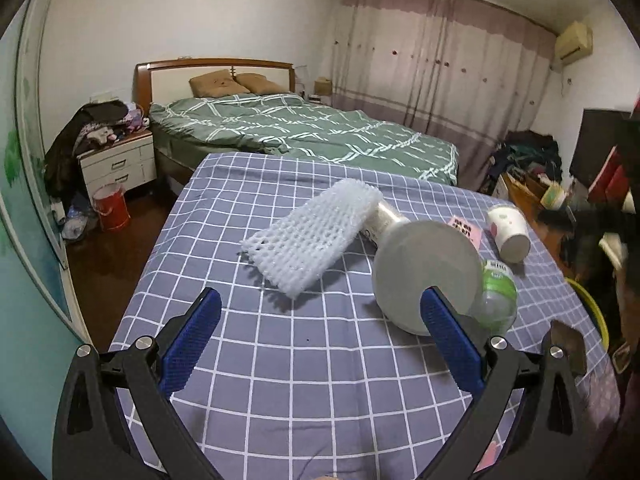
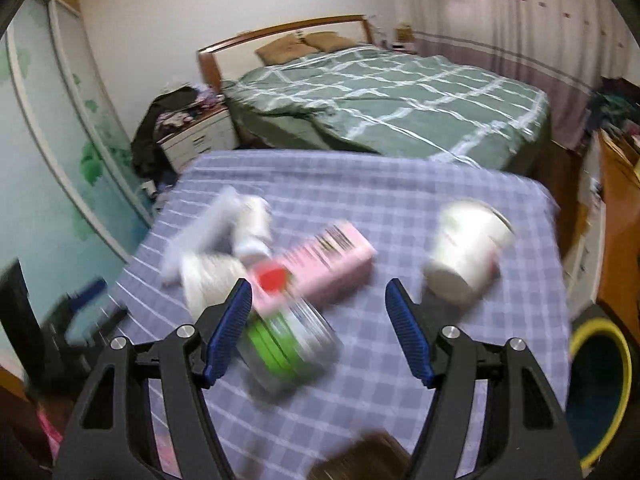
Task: Collect trash
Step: 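Move both tools back over the remaining items on the sheet, then close the right tool on the white foam mesh sleeve, then carry the foam mesh with the right tool into the bin and open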
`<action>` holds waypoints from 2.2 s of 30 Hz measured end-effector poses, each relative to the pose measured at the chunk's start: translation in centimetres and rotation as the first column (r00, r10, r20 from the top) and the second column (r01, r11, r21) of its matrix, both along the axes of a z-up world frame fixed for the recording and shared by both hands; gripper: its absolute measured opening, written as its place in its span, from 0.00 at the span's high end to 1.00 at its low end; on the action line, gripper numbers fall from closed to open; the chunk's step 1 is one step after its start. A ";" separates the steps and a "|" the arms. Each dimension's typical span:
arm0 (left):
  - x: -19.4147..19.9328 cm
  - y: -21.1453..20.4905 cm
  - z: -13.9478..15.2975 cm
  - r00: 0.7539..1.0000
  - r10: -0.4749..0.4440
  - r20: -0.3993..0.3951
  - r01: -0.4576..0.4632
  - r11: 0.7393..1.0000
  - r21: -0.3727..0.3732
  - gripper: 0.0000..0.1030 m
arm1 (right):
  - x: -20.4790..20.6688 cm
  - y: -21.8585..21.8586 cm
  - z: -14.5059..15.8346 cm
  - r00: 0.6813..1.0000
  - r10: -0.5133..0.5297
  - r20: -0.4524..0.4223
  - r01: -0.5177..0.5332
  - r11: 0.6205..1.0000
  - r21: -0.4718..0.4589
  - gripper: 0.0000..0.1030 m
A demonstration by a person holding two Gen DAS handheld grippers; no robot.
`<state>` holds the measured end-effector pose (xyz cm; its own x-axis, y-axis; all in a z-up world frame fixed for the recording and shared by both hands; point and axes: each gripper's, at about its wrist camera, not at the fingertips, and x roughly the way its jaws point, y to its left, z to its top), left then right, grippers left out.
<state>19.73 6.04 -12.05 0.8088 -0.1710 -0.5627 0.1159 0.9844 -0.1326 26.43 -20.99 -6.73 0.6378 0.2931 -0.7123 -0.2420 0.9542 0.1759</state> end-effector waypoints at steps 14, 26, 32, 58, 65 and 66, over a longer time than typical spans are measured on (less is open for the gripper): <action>-0.2 -0.7 -0.2 0.999 -0.043 0.000 0.043 0.999 0.010 0.05 | 12.2 11.9 -2.3 0.968 0.120 -0.219 -0.134 0.990 -0.049 0.52; -0.6 -0.6 -0.1 0.998 -0.062 0.002 0.063 0.998 -0.015 0.05 | 13.2 14.7 -4.2 0.942 0.160 -0.294 -0.182 0.982 -0.049 0.90; -0.7 -0.6 -0.1 0.998 -0.063 0.002 0.063 0.998 -0.014 0.05 | 11.7 13.3 -1.5 0.959 0.174 -0.225 -0.179 0.984 0.001 0.91; -1.8 -3.6 0.2 0.983 -0.181 0.004 0.181 0.983 0.008 0.05 | -8.2 -14.8 7.2 0.936 -0.303 0.181 0.291 0.952 0.092 0.91; -2.5 -7.1 1.2 0.971 -0.239 -0.004 0.238 0.970 0.050 0.05 | -13.1 -23.9 4.5 0.844 -0.511 0.166 0.503 0.860 0.089 0.91; -2.5 -7.5 1.3 0.969 -0.247 -0.005 0.247 0.968 0.052 0.05 | -13.6 -25.2 3.8 0.826 -0.541 0.159 0.535 0.841 0.081 0.91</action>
<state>17.20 -1.50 -10.75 0.7462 -0.3365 -0.5744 0.3564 0.9307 -0.0822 12.85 -46.14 -2.90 0.8101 -0.1114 -0.5756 0.2792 0.9366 0.2117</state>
